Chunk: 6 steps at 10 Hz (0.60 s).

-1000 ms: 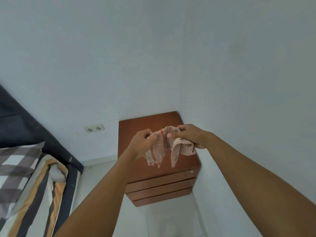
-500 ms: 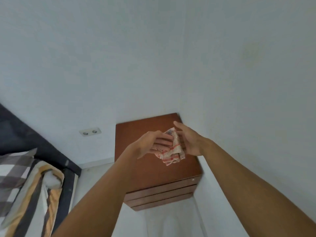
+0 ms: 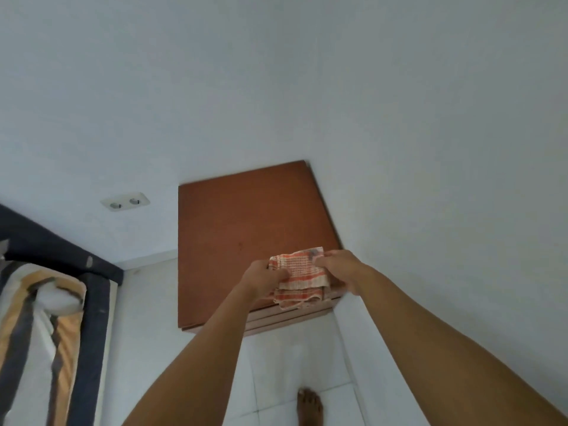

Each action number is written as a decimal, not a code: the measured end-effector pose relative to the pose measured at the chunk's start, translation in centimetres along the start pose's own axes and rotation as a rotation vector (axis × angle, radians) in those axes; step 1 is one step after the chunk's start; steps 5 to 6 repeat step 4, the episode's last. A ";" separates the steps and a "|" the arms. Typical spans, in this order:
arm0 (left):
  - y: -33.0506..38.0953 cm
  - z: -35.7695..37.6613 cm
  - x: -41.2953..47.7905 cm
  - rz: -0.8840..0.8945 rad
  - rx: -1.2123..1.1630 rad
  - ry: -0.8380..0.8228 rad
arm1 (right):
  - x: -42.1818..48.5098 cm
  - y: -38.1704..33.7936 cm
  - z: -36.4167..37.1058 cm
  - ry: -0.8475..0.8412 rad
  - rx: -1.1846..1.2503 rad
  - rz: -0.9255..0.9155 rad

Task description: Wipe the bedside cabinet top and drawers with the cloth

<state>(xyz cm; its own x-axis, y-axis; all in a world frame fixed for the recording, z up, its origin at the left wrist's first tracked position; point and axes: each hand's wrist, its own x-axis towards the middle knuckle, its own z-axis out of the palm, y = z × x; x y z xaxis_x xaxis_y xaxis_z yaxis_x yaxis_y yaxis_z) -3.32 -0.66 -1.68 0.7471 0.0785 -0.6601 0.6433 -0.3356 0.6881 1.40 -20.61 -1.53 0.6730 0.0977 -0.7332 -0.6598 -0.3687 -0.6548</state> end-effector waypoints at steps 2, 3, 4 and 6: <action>1.1 3.7 4.7 -0.027 0.034 -0.004 | 2.8 0.7 -1.3 0.315 -0.229 -0.084; 1.9 4.4 5.5 -0.050 0.132 -0.025 | 3.5 0.5 -2.1 0.294 -0.316 -0.085; 2.9 4.1 4.6 -0.109 0.202 0.038 | 3.8 0.7 -2.3 0.233 -0.431 -0.086; 2.9 4.1 4.6 -0.109 0.202 0.038 | 3.8 0.7 -2.3 0.233 -0.431 -0.086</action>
